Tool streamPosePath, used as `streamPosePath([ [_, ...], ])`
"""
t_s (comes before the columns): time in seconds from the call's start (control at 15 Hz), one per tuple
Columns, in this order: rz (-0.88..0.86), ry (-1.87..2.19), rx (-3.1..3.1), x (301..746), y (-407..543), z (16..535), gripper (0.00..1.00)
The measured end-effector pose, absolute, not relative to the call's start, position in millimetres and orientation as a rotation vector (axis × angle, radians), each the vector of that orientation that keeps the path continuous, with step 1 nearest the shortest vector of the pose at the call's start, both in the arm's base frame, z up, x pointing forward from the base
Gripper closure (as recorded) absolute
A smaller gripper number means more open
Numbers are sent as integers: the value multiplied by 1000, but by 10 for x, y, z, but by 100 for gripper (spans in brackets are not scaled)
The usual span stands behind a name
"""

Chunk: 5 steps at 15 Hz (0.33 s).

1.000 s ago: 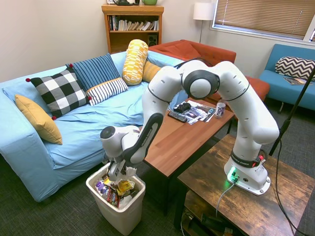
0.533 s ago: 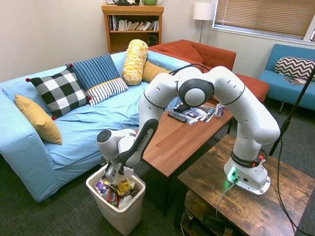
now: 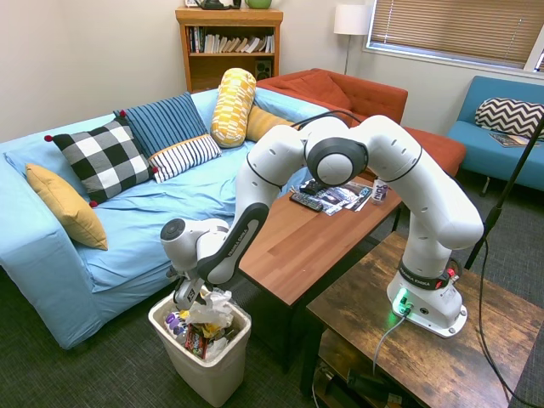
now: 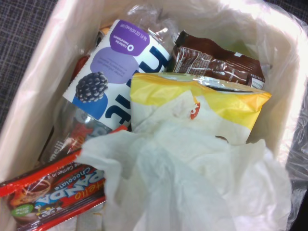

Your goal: Throw the tissue in the trash bin

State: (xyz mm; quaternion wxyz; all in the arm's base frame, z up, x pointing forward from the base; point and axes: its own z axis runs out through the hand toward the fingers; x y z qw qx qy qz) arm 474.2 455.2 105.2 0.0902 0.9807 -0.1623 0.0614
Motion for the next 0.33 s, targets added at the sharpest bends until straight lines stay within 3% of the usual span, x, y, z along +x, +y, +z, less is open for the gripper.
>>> streamPosePath([
  [0.33,158,-510,2913,4715,4591,1198,0],
])
